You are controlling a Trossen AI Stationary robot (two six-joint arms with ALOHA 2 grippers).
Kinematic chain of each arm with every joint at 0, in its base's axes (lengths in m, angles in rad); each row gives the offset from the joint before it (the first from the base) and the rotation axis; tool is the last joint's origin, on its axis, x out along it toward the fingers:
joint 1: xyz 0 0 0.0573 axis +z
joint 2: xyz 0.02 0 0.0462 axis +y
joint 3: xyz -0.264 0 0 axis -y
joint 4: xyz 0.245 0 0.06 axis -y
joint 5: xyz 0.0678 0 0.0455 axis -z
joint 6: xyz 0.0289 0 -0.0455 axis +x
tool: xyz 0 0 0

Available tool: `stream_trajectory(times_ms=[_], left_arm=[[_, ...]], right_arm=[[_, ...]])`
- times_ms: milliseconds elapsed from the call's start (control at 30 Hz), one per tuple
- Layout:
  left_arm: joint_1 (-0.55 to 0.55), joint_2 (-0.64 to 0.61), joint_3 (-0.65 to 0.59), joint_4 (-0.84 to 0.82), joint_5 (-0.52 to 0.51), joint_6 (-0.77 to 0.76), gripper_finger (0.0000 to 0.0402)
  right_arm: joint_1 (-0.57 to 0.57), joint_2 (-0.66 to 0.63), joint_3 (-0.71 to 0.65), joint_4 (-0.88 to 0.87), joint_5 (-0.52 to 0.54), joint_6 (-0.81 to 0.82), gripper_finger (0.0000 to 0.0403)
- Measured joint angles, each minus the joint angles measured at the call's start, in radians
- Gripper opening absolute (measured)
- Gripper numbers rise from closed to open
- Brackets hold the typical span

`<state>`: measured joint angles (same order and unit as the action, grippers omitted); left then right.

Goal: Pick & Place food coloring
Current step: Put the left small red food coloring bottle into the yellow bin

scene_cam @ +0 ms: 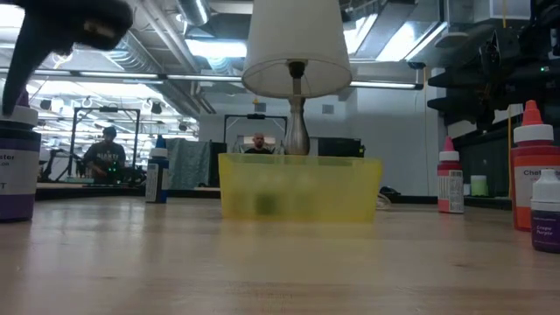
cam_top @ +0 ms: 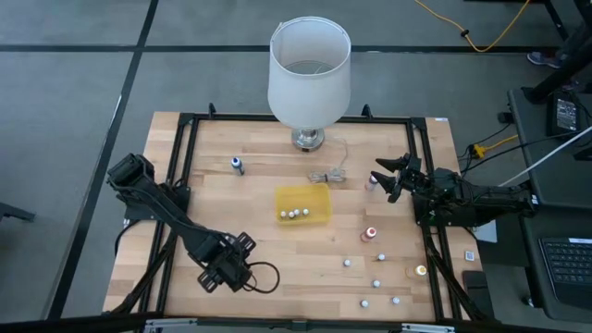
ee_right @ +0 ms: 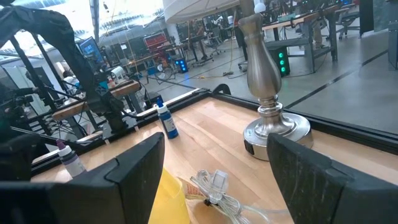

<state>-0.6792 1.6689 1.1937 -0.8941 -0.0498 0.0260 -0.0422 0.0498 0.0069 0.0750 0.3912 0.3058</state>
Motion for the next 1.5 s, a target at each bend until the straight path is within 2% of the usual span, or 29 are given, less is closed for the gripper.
stream_trajectory(times_ms=[267, 633, 900, 1033, 1300, 1500], left_arm=[[0.0, 0.004, -0.087, 0.092, 0.001, 0.012, 0.0237], [0.001, 0.094, -0.091, 0.152, -0.004, 0.027, 0.0237], [0.007, 0.099, -0.092, 0.16, 0.002, 0.049, 0.0235], [0.007, 0.099, -0.092, 0.164, 0.005, 0.057, 0.0215], [0.007, 0.099, -0.092, 0.165, 0.007, 0.059, 0.0149], [0.008, 0.099, -0.092, 0.166, -0.039, 0.059, 0.0098]], right_arm=[[0.0, 0.0, 0.0, 0.0, 0.0, 0.0, 0.0283], [0.0, 0.0, 0.0, 0.0, 0.0, 0.0, 0.0283], [0.0, 0.0, 0.0, 0.0, 0.0, 0.0, 0.0283], [0.0, 0.0, 0.0, 0.0, 0.0, 0.0, 0.0283], [0.0, 0.0, 0.0, 0.0, 0.0, 0.0, 0.0283], [0.0, 0.0, 0.0, 0.0, 0.0, 0.0, 0.0283]])
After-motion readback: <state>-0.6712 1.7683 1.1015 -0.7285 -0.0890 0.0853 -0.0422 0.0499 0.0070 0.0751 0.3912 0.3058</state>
